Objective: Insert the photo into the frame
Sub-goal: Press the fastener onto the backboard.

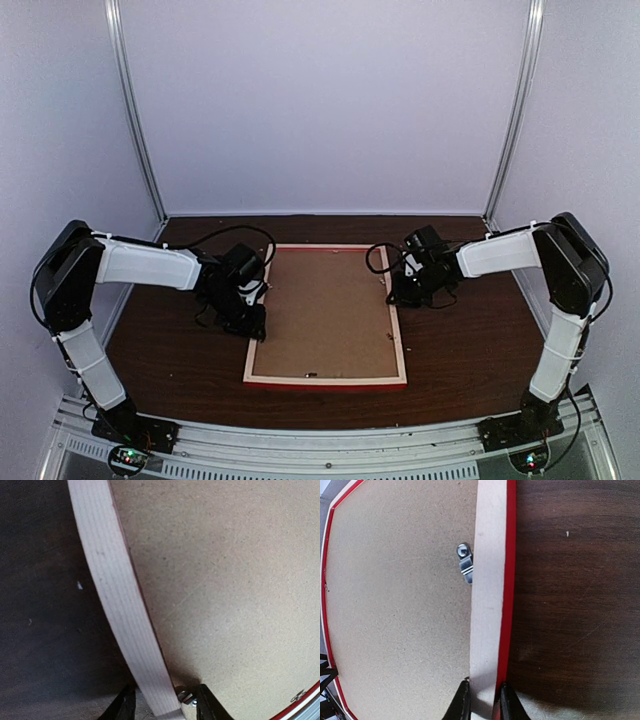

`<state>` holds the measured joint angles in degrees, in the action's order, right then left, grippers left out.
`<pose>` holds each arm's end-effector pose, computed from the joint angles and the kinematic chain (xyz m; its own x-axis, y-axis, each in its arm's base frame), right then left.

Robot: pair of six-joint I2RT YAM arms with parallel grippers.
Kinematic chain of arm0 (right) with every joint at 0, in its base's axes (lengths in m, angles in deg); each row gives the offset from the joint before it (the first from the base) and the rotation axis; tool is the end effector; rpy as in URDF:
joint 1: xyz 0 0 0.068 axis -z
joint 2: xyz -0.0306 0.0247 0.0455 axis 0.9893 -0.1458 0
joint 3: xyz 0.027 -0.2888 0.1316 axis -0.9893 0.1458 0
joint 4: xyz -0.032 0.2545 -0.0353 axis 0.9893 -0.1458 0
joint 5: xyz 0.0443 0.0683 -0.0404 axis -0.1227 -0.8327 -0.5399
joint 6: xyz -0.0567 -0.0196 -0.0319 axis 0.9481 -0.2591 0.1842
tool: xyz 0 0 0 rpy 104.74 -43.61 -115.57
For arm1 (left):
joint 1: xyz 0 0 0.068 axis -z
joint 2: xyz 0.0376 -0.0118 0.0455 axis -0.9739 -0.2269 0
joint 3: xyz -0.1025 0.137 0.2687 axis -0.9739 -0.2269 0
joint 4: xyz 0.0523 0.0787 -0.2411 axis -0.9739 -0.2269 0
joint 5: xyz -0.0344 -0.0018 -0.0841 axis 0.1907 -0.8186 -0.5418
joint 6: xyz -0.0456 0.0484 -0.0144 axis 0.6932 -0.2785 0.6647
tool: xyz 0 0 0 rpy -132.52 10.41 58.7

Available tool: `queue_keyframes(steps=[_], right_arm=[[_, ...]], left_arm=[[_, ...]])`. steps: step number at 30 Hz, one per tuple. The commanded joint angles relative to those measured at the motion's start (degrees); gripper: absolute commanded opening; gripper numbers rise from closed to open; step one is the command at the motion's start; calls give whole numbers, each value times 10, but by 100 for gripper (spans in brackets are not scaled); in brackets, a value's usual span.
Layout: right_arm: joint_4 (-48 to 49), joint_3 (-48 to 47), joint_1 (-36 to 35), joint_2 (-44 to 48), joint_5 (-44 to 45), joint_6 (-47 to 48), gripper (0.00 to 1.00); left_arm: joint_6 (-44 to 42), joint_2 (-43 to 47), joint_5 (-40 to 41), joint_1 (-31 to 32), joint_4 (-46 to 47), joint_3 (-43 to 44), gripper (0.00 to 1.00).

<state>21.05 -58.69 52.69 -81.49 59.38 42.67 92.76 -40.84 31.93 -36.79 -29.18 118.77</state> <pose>0.3308 0.2020 0.1754 -0.9588 0.0968 -0.2672 -0.0563 0.8567 0.5127 0.2525 -0.2197 0.1821 -0.9754 0.1268 -0.1803 0.1670 0.9590 -0.2288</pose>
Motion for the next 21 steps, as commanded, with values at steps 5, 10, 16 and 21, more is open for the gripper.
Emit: queue_keyframes(steps=[5, 10, 16, 21], right_arm=[[-16, 15, 4, -44, -9, 3, 0], [-9, 15, 4, -51, -16, 2, 0], [-6, 19, 4, -50, -18, 1, 0], [-4, 22, 4, -51, -20, 2, 0]], left_arm=[[22, -13, 48, -2, -38, 0, 49], [30, -12, 71, -2, -37, -5, 52], [43, -16, 82, -2, -25, -8, 62], [48, -22, 89, -2, -20, -8, 61]])
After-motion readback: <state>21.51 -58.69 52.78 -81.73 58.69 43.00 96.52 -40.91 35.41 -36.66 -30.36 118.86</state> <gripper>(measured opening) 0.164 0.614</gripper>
